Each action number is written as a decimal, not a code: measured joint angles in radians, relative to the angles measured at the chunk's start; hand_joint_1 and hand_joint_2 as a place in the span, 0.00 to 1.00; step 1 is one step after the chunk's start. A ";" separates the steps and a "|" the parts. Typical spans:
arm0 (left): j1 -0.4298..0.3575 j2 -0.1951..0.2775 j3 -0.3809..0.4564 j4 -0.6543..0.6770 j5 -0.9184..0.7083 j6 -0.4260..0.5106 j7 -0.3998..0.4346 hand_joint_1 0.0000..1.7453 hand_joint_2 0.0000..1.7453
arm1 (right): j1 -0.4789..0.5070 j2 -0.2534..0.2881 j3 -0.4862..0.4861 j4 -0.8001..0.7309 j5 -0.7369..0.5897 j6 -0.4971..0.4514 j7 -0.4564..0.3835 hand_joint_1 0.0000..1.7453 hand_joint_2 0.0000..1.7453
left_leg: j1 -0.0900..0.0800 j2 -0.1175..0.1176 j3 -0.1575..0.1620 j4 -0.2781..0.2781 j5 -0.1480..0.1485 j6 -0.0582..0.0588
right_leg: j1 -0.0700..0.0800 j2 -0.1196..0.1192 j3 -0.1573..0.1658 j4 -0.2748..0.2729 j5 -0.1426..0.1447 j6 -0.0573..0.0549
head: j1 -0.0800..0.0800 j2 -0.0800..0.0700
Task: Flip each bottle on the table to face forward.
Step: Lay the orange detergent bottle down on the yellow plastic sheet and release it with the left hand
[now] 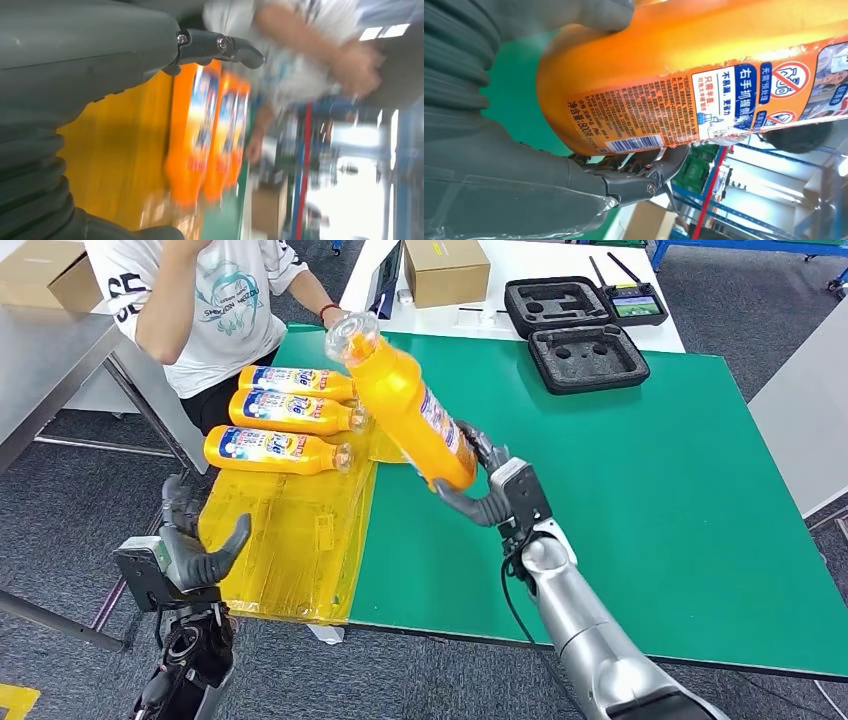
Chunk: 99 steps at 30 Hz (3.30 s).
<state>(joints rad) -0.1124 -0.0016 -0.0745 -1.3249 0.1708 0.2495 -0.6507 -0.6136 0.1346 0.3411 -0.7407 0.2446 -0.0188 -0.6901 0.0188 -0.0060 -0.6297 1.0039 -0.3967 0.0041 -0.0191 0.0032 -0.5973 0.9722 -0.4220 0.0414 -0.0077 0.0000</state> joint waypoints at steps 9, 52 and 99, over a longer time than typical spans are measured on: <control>-0.015 -0.004 -0.188 -0.037 0.054 -0.135 0.084 0.00 1.00 | 0.083 0.063 0.104 0.017 -0.013 0.009 -0.005 1.00 1.00 | 0.000 0.000 0.000 0.000 0.000 0.000 | 0.000 0.000 0.000 0.000 0.000 0.000 | 0.000 0.000; -0.201 0.005 -0.391 0.069 0.198 -0.375 0.173 0.00 1.00 | 0.187 0.108 0.127 0.132 0.064 0.005 0.013 1.00 1.00 | 0.000 0.000 0.000 0.000 0.000 0.000 | 0.000 0.000 -0.001 0.000 0.000 0.000 | 0.000 0.000; -0.193 0.011 -0.390 0.091 0.144 -0.420 0.099 0.00 0.00 | 0.195 0.105 0.081 0.103 0.061 0.090 0.013 1.00 1.00 | 0.000 0.000 -0.001 0.000 0.000 0.000 | 0.000 0.000 0.000 0.000 0.000 0.000 | 0.000 0.000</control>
<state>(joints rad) -0.3054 0.0095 -0.4641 -1.2334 0.3144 -0.1707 -0.5516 -0.4191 0.2396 0.4217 -0.6381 0.3056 0.0714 -0.6767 0.0189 -0.0056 -0.6303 1.0039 -0.3967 0.0042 -0.0191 0.0034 -0.5977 0.9723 -0.4218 0.0414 -0.0078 0.0000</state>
